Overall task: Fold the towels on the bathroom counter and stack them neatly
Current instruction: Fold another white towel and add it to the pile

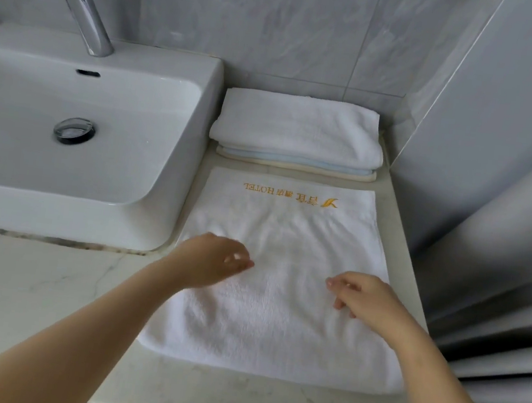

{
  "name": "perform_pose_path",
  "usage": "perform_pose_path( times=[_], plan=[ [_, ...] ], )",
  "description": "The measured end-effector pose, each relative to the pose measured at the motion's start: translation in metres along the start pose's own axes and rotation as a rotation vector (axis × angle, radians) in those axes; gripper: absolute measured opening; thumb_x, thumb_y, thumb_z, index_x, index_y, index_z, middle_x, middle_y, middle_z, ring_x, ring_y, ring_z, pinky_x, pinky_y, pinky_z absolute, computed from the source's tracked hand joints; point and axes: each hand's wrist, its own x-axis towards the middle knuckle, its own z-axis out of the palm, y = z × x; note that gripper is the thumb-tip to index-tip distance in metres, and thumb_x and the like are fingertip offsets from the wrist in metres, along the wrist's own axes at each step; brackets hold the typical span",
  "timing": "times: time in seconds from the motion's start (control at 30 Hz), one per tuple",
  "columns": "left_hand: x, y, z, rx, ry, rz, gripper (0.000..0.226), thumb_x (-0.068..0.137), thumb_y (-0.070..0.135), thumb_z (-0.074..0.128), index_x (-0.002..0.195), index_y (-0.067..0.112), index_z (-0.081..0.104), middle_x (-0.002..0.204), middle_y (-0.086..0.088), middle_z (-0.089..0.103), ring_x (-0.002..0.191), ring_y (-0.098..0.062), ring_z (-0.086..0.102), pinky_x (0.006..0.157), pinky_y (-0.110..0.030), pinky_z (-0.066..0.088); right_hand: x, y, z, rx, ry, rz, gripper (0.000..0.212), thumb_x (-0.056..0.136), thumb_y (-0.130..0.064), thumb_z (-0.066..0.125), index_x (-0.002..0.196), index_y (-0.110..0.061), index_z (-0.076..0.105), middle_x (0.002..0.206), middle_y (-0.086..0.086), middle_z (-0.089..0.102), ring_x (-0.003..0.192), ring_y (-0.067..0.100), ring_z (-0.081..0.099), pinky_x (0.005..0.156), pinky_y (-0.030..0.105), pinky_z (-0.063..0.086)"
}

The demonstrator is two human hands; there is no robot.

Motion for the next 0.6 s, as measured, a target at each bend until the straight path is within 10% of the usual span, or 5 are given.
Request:
perform_pose_path(
  times=[0.6],
  plan=[
    [0.146, -0.019, -0.029, 0.218, 0.317, 0.012, 0.040, 0.096, 0.007, 0.038, 0.130, 0.023, 0.050, 0.132, 0.004, 0.053, 0.109, -0.020, 0.055, 0.097, -0.031, 0.033, 0.135, -0.051, -0.037, -0.581, 0.420, -0.242, 0.033, 0.097, -0.020, 0.041, 0.128, -0.020, 0.055, 0.126, 0.000, 0.060, 0.121, 0.025, 0.048, 0.094, 0.036, 0.033]
  ],
)
